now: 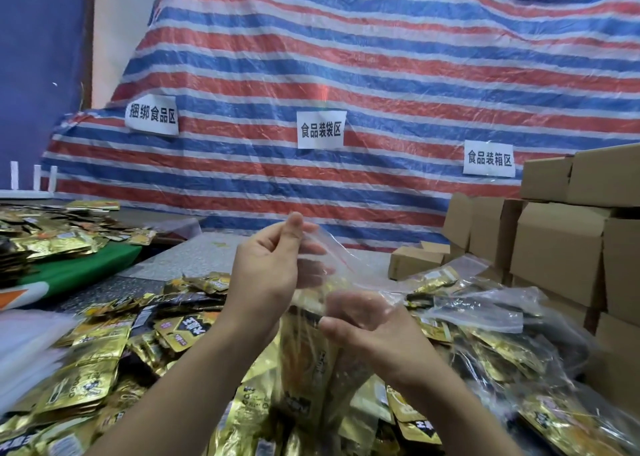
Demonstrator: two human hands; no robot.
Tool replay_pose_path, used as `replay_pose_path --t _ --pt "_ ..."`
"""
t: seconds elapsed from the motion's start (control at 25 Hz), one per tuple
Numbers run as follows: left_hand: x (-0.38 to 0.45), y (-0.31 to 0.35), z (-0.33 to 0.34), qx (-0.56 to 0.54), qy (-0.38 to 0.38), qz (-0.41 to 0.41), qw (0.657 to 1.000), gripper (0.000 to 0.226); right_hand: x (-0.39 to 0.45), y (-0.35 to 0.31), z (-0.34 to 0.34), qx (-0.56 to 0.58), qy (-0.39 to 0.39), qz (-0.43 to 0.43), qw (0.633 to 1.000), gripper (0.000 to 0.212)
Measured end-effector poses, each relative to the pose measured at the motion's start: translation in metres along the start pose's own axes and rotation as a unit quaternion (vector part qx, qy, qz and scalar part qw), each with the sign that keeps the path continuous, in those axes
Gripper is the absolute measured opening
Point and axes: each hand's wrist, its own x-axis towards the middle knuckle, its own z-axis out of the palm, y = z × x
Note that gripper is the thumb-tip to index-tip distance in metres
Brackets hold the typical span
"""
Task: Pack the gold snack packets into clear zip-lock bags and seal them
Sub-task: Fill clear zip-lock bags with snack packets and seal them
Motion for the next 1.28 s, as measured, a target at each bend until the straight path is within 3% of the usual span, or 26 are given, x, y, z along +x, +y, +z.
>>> replay_pose_path --t 0.08,0.28,0.48,0.6,0.64,0.72,0.8,0.88,1.0,1.16,1.28 --pt "0.002 0.008 0.007 0.025 -0.011 0.041 0.999 0.036 0.005 -0.008 0.004 -0.013 0.013 0.000 1.000 0.003" --pt "0.010 0.014 0.002 0.059 -0.002 0.088 0.994 0.039 0.010 -0.011 -0.007 0.114 0.099 0.032 0.988 0.023" --pt "0.008 -0.013 -0.013 0.095 -0.014 0.004 0.995 0.043 0.016 0.014 -0.018 0.159 0.169 0.106 0.967 0.038" --pt "0.011 -0.023 -0.021 0.067 -0.042 -0.047 0.996 0.045 0.021 0.021 -0.028 0.190 0.206 0.099 0.955 0.031" --pt "0.013 -0.025 -0.023 0.062 -0.055 -0.047 0.995 0.045 0.022 0.020 -0.032 0.161 0.226 0.072 0.958 0.036" --pt "0.014 -0.029 -0.025 0.060 -0.081 -0.039 0.994 0.043 0.026 0.009 -0.040 -0.012 0.273 -0.019 0.962 0.043" --pt "0.016 -0.031 -0.025 0.060 -0.105 -0.034 0.992 0.039 0.033 -0.016 -0.039 -0.214 0.251 -0.144 0.933 0.037" --pt "0.018 -0.030 -0.023 0.061 -0.126 -0.025 0.990 0.035 0.045 -0.037 -0.029 -0.314 0.166 -0.194 0.914 0.038" --pt "0.023 -0.029 -0.016 0.062 -0.153 0.017 0.986 0.035 0.059 -0.047 -0.018 -0.324 0.063 -0.153 0.931 0.040" --pt "0.025 -0.028 -0.009 0.095 -0.158 0.084 0.979 0.030 0.059 -0.037 -0.020 -0.302 0.066 -0.129 0.942 0.023" --pt "0.027 -0.028 -0.010 0.112 -0.156 0.082 0.978 0.030 0.058 -0.035 -0.024 -0.312 0.055 -0.104 0.943 0.014"
